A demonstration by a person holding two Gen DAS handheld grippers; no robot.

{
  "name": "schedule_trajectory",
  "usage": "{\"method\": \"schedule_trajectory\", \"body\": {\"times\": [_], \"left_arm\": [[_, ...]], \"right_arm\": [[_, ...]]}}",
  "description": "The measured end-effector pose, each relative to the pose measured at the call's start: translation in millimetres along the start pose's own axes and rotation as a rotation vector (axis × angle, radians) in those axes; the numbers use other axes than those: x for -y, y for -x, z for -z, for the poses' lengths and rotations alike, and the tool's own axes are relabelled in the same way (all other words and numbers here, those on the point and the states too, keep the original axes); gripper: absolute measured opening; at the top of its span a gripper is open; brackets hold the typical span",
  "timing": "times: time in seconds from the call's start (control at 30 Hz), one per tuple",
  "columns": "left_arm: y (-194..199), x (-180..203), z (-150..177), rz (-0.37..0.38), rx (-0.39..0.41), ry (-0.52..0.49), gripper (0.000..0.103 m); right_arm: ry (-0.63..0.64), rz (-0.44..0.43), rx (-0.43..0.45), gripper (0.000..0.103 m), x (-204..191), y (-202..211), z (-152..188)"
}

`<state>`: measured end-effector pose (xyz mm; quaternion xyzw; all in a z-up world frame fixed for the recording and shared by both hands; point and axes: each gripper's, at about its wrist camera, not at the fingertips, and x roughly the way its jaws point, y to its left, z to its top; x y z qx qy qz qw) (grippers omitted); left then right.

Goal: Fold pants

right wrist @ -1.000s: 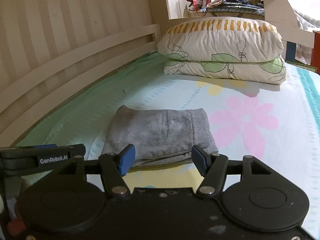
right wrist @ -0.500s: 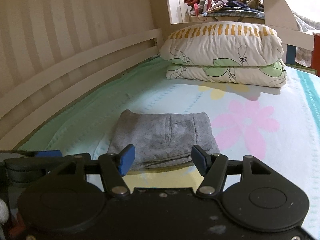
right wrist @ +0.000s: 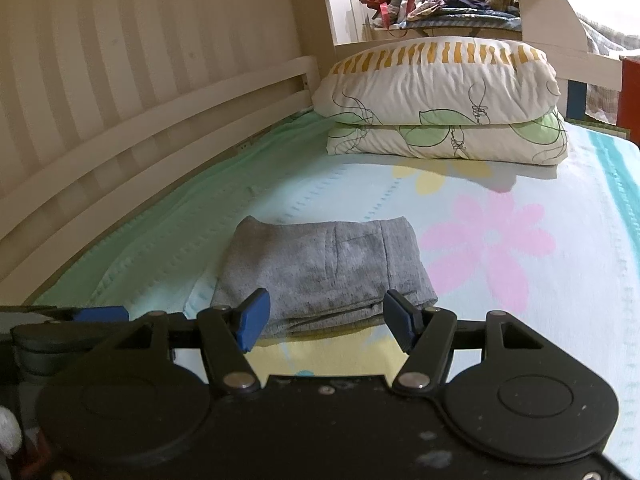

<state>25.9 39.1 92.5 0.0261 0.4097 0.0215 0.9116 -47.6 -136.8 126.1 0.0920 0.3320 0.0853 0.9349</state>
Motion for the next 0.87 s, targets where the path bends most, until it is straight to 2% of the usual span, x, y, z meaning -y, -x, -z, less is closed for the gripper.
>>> {"method": "schedule_trajectory", "body": {"times": [0.87], "left_arm": [[-7.6,2.7,-0.1,0.010,-0.026,-0.003,0.058]], "right_arm": [[-0.020,0.001,-0.019,0.066,1.1,-7.5,3.1]]}}
